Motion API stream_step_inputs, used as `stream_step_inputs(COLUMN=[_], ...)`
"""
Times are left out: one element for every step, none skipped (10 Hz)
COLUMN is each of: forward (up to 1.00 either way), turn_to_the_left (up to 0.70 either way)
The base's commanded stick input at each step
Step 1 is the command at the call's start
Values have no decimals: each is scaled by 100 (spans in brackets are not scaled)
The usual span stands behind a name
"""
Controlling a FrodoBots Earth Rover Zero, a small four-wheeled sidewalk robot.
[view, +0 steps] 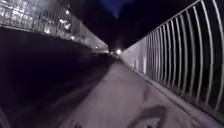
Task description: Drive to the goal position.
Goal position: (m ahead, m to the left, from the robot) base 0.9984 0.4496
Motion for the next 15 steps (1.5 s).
stream_step_inputs(forward=[30,30,30,30,30,30,30,30,30,30,30,28,28,28,28], turn_to_the_left=[1,1,1,1,1,1,1,1,1,1,1,-1,-42,-69,-69])
